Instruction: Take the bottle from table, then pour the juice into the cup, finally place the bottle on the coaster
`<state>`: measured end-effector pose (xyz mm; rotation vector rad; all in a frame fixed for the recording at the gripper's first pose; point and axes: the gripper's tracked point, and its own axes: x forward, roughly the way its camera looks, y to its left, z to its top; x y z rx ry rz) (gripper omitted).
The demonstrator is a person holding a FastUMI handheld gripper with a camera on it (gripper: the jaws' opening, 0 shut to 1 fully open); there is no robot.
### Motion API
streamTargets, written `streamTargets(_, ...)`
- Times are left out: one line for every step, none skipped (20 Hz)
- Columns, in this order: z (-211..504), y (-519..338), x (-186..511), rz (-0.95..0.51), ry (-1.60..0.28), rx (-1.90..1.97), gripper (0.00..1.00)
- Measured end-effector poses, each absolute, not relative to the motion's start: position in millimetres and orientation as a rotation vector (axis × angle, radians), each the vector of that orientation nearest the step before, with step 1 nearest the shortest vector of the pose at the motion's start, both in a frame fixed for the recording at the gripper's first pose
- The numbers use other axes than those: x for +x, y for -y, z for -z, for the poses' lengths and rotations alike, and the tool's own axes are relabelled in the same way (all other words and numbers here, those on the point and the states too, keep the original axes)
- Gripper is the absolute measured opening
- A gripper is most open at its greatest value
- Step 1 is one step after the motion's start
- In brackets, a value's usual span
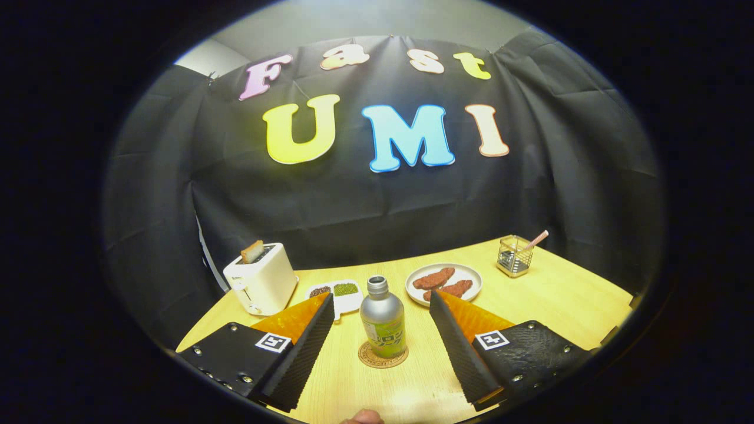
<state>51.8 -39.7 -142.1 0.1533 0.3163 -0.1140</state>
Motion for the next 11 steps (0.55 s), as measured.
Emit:
streamTargets(134, 39, 49, 0.107, -0.302, 0.148, 0.98)
streamTargets(129, 38, 47, 0.102, -0.291, 0.144, 0.98)
streamTargets(124, 36, 43, 0.092, -0.283, 0.141, 0.98)
streamTargets(118, 34, 40, 0.085, -0.272, 0.138, 0.98)
streamTargets(114, 34, 37, 0.077, -0.264, 0.137, 0.98)
streamTargets(109, 32, 34, 0.072, -0.255, 0.136, 0.98)
streamTargets(105, 32, 30, 0.068, -0.248, 0.135, 0.98)
streamTargets(101, 31, 28, 0.067, -0.242, 0.132, 0.98)
streamTargets(97, 31, 26, 0.066, -0.237, 0.131, 0.98)
streamTargets(93, 31, 24, 0.066, -0.234, 0.131, 0.98)
streamTargets(90, 32, 23, 0.069, -0.228, 0.129, 0.98)
